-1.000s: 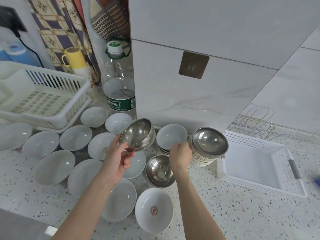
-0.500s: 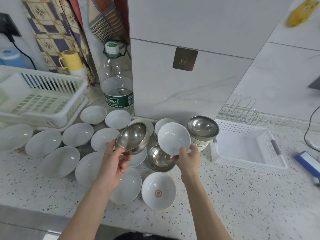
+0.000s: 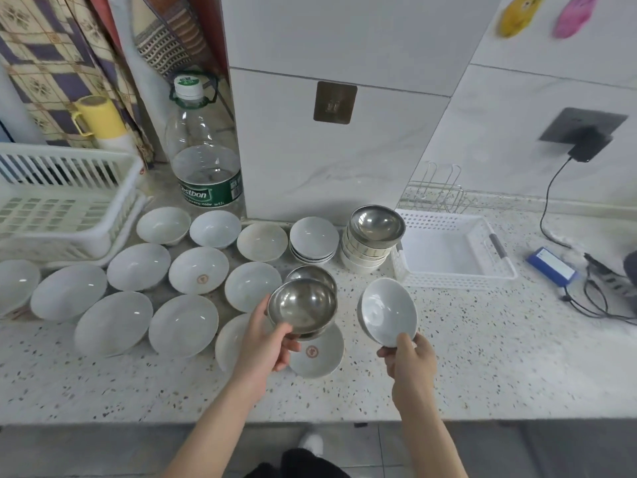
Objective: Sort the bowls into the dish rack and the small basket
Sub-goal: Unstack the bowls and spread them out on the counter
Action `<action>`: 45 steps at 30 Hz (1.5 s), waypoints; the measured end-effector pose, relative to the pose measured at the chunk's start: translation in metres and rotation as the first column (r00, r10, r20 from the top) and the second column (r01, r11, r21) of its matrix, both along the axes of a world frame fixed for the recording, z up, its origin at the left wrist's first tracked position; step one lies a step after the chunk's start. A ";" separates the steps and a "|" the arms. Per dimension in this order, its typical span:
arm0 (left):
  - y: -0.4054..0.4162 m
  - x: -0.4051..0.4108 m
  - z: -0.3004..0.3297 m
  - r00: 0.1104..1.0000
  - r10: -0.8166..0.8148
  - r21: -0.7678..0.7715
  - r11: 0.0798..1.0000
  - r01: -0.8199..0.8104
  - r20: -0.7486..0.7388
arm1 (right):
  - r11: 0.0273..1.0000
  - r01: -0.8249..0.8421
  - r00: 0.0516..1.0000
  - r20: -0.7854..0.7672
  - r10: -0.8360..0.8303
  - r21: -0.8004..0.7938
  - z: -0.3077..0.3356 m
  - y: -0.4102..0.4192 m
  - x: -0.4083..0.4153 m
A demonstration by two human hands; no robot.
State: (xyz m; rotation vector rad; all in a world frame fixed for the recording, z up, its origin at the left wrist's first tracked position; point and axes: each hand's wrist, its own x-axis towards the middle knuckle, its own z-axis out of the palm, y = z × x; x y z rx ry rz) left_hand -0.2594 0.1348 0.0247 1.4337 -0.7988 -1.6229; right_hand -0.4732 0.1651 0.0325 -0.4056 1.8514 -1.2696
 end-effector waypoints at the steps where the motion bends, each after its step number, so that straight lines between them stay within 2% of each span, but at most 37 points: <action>1: 0.002 -0.006 0.000 0.999 -0.032 0.004 0.999 0.032 -0.007 | 1.000 0.017 1.000 0.002 -0.017 -0.002 0.000 0.005 -0.004; 4: 0.008 -0.026 -0.002 0.995 -0.103 0.020 0.994 0.104 -0.017 | 0.999 0.043 0.999 0.018 -0.043 -0.010 0.000 0.012 -0.014; 9: -0.002 -0.061 -0.008 0.984 -0.171 0.061 0.984 0.167 0.059 | 1.000 0.026 0.999 0.032 -0.026 -0.005 -0.003 0.008 -0.040; 13: -0.024 -0.097 -0.015 0.982 -0.139 0.046 0.990 0.134 0.129 | 0.999 -0.040 0.999 -0.010 0.040 -0.005 -0.003 -0.003 -0.080; 22: -0.051 -0.151 -0.035 0.966 -0.130 0.120 0.987 0.105 0.223 | 0.974 -0.217 0.975 -0.042 0.220 0.059 -0.018 -0.028 -0.144; 27: -0.064 -0.167 -0.041 0.957 -0.054 0.095 0.995 0.027 0.285 | 0.927 -0.360 0.927 -0.069 0.367 0.101 -0.029 -0.034 -0.159; 33: -0.069 -0.176 -0.045 0.929 -0.063 0.125 0.992 0.018 0.365 | 0.858 -0.489 0.857 -0.100 0.506 0.157 -0.038 -0.037 -0.172; 41: -0.064 -0.178 -0.050 0.918 -0.067 0.171 0.985 -0.001 0.392 | 0.819 -0.553 0.821 -0.066 0.566 0.151 -0.045 -0.036 -0.175; 45: -0.059 -0.176 -0.052 0.934 -0.055 0.206 0.978 -0.020 0.354 | 0.786 -0.593 0.791 -0.058 0.609 0.175 -0.049 -0.033 -0.175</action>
